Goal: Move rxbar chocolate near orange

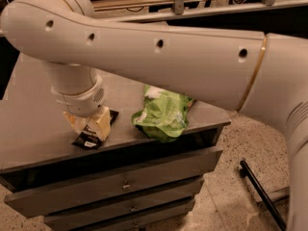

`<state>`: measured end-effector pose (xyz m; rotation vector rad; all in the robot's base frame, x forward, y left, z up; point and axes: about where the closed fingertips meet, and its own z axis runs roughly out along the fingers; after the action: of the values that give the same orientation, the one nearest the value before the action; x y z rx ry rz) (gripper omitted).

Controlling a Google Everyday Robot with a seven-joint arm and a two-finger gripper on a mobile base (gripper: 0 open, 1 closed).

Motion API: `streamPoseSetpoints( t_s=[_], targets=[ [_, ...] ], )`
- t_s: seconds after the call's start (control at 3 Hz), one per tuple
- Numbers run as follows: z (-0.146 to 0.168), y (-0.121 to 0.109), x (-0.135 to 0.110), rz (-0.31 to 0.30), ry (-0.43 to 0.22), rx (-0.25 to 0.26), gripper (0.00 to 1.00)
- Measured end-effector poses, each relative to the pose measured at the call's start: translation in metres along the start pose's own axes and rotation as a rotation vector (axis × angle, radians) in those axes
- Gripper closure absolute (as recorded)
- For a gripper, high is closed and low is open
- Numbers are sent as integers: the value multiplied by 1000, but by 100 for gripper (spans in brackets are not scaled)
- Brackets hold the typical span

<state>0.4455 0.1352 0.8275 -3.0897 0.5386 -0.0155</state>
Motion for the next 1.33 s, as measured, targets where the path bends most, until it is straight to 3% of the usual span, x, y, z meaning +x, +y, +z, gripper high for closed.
streamPoseSetpoints(
  t_s=[0.33, 0.67, 1.0, 1.33],
  targets=[
    [-4, 2, -1, -4, 19, 3, 100],
    [-26, 10, 21, -5, 104, 33, 100],
    [-64, 16, 55, -19, 230, 87, 100],
    [-100, 26, 98, -22, 323, 184, 100]
  ],
)
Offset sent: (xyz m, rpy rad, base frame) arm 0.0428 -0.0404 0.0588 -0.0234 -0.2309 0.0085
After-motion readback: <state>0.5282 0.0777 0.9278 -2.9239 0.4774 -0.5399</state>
